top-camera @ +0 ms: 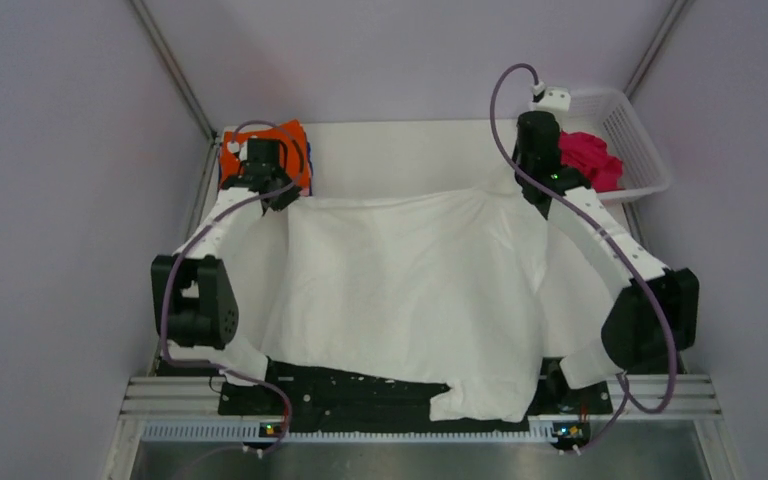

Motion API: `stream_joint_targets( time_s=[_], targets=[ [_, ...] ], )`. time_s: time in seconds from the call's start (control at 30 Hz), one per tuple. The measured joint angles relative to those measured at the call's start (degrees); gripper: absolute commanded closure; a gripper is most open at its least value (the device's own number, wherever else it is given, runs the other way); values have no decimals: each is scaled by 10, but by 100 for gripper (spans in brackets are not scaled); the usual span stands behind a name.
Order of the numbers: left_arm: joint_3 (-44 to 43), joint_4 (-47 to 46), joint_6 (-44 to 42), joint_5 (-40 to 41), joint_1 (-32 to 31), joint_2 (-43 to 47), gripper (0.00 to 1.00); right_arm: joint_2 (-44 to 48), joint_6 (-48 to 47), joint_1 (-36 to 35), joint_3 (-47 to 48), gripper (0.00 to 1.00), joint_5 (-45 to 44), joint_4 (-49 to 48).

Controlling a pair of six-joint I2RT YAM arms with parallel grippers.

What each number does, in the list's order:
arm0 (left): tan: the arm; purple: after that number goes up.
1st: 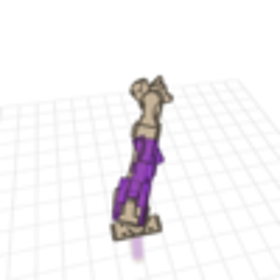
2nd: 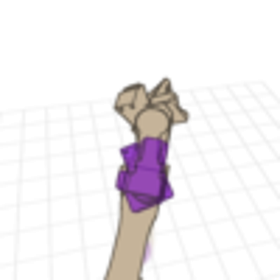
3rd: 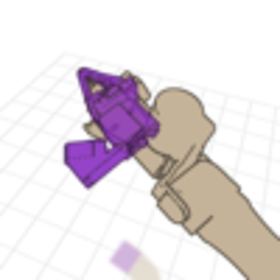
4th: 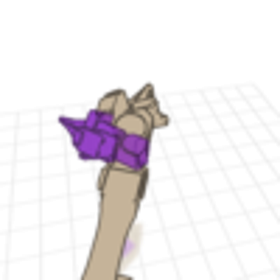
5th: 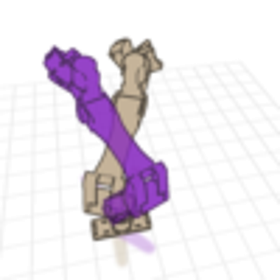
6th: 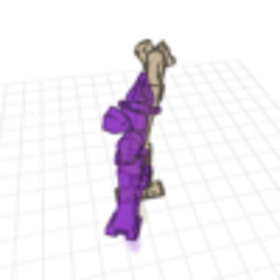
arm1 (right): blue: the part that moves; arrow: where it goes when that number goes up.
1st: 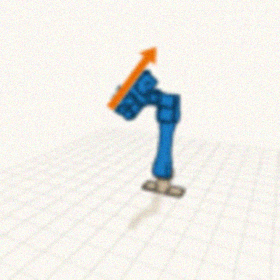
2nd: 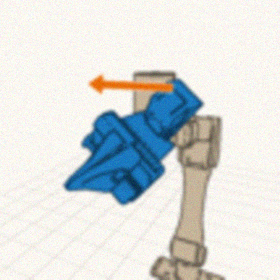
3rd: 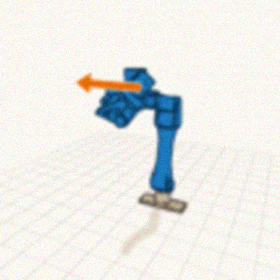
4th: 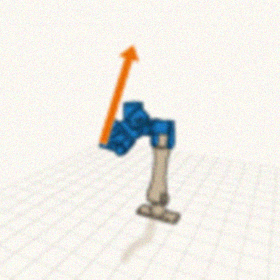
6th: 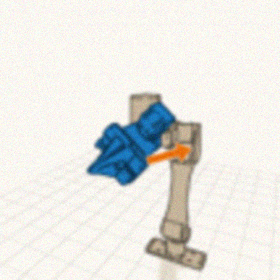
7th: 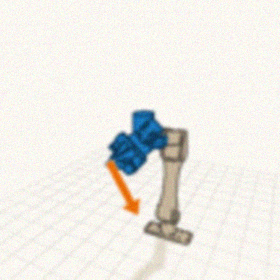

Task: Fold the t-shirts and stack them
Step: Flatten out the tshirt

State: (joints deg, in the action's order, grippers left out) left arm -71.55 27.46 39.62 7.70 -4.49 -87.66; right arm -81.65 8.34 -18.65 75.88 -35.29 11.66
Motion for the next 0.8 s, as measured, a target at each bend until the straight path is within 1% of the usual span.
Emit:
stream_joint_targets(
  time_s=[0.07, 0.1, 0.13, 0.17, 0.2, 0.27, 0.3, 0.33, 0.37, 0.4, 0.5, 0.57, 0.7, 0.8],
  targets=[
    [-29, -11, 5, -10, 0, -72, 63, -63, 25, 18, -6, 100, 31, -20],
    [-44, -22, 6, -14, 0, -104, 58, -89, 35, 24, -4, 98, 44, -29],
    [-60, -35, 8, -18, 0, -133, 50, -123, 45, 31, 3, 93, 59, -34],
    [-75, -48, 8, -21, 0, -157, 18, -160, 55, 38, 20, 81, 72, -37],
    [-91, -53, 9, -23, 0, -179, 3, -199, 63, 45, 41, 63, 89, -38],
    [-121, -56, 5, -30, 0, -206, 1, -269, 73, 57, 96, 37, 119, -27],
    [-137, -56, 5, -38, 0, -214, 1, -305, 75, 64, 134, 23, 136, -15],
    [-149, -57, 4, -47, 0, -216, 1, -327, 77, 68, 160, 13, 150, -8],
    [-158, -59, 3, -58, -1, -216, 1, -340, 82, 70, 175, 5, 163, -2],
    [-165, -64, 0, -70, -2, -212, 1, -343, 85, 73, 180, 3, 174, 3],
    [-161, -73, -10, -93, -13, -186, 1, -327, 89, 77, 168, 2, 209, 2],
    [-139, -78, -19, -103, -35, -155, 1, -294, 100, 77, 128, 1, 233, -2],
    [-65, -95, -32, -117, -93, -86, 1, -201, 131, 76, 1, 1, 288, -26],
    [-17, -105, -37, -143, -141, -59, 1, -171, 154, 76, -60, 1, 317, -42]
  ],
)
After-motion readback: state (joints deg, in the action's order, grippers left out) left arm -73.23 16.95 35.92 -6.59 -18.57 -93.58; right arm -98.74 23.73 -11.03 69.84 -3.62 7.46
